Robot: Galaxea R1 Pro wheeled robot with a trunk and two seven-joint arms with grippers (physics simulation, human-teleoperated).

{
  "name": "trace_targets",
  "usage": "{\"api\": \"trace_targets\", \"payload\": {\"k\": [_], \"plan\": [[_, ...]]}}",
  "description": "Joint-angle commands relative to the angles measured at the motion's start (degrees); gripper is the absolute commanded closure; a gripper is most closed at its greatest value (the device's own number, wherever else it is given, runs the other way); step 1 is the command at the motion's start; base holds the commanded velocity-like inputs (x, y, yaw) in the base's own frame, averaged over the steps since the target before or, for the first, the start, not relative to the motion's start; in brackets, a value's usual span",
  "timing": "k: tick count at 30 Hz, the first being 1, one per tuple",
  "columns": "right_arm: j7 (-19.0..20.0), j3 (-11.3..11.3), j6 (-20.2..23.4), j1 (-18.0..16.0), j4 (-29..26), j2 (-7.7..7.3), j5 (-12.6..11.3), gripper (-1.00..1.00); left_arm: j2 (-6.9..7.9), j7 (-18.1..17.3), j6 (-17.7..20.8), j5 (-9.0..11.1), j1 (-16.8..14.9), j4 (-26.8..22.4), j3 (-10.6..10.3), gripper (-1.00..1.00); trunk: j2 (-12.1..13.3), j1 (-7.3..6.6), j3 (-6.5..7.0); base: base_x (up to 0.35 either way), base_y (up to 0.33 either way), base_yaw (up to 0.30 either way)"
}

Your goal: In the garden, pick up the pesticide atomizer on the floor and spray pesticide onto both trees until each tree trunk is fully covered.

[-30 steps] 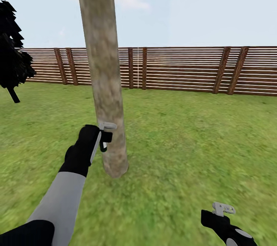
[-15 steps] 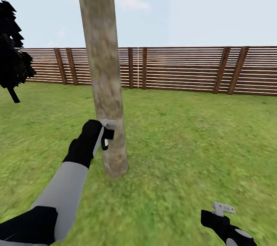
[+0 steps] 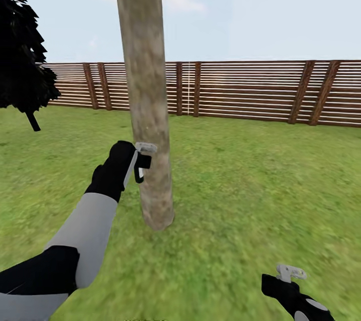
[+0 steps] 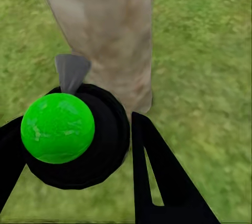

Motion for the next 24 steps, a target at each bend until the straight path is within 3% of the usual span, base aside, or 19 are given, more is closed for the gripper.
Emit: {"api": "trace_targets", "payload": {"k": [1,5,8,20,24], "plan": [[-0.6,0.2,0.1,0.0,-0.1,-0.07,-0.6,1.0,-0.02,-0.4,0.2,-0.7,-0.1,0.5,0.0,1.0,0.0,-0.01,-0.08,0.0,0.0,0.271],[-0.6,0.1,0.1,0.0,-0.1,-0.07,-0.6,1.0,-0.27,-0.4,0.2,-0.7,-0.3,1.4,0.0,1.0,0.0,-0.01,-0.09,0.0,0.0,0.11],[-0.6,0.2,0.1,0.0,-0.1,-0.07,-0.6,1.0,-0.4,-0.4,0.2,-0.7,-2.4,2.4,0.0,1.0,0.0,-0.01,-0.1,0.0,0.0,0.018],[-0.7,0.2,0.2,0.0,-0.1,-0.07,-0.6,1.0,-0.97,-0.4,0.2,-0.1,-18.9,16.2,0.1,1.0,0.0,-0.01,-0.1,0.0,0.0,0.001],[-0.7,0.3,0.2,0.0,-0.1,-0.07,-0.6,1.0,-0.97,-0.3,0.2,3.0,-26.7,24.4,0.1,1.0,0.0,-0.01,-0.1,0.0,0.0,0.0]]}}
